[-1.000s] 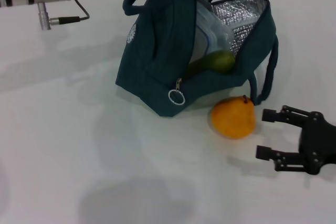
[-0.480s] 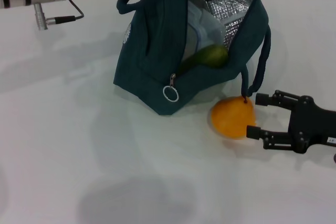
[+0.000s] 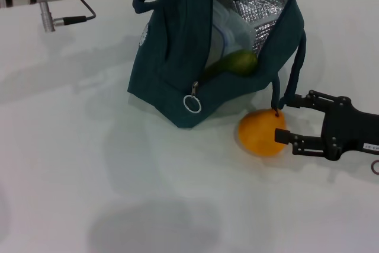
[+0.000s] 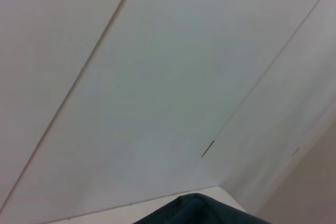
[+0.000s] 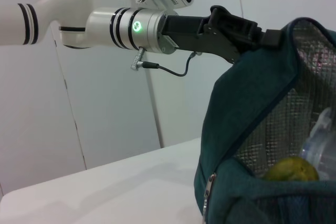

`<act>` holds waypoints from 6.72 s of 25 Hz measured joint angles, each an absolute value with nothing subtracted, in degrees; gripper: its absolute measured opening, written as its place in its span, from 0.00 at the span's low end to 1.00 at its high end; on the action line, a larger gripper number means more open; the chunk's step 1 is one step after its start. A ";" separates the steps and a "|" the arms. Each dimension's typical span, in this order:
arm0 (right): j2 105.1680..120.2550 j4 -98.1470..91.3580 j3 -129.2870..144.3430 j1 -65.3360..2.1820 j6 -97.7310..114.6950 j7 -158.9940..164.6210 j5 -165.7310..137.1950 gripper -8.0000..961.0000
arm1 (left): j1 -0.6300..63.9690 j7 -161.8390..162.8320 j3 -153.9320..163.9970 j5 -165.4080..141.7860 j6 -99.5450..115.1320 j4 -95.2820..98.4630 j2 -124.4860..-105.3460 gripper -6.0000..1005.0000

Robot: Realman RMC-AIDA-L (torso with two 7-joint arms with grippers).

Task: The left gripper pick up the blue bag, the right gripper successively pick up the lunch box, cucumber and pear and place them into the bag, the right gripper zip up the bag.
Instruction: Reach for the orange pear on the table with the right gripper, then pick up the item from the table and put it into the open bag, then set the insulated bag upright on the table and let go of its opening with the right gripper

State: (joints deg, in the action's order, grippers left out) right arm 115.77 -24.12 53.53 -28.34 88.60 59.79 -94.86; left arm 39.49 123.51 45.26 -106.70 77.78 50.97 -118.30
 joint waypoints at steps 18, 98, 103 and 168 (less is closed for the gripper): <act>116.19 -22.31 54.14 -30.59 85.54 58.03 -93.43 0.60 | 39.11 122.73 45.17 -106.70 77.78 50.97 -118.57 0.09; 116.19 -17.36 70.58 -42.16 81.22 48.55 -65.15 0.03 | 39.04 126.86 45.70 -104.02 81.81 51.01 -118.85 0.09; 116.19 -17.74 71.98 -42.36 78.15 47.83 -63.53 0.03 | 38.95 126.88 45.70 -104.02 81.85 50.98 -118.87 0.09; 115.89 -19.69 66.47 -26.16 65.50 42.87 -58.61 0.73 | 36.46 127.52 45.38 -103.93 82.27 50.80 -118.88 0.09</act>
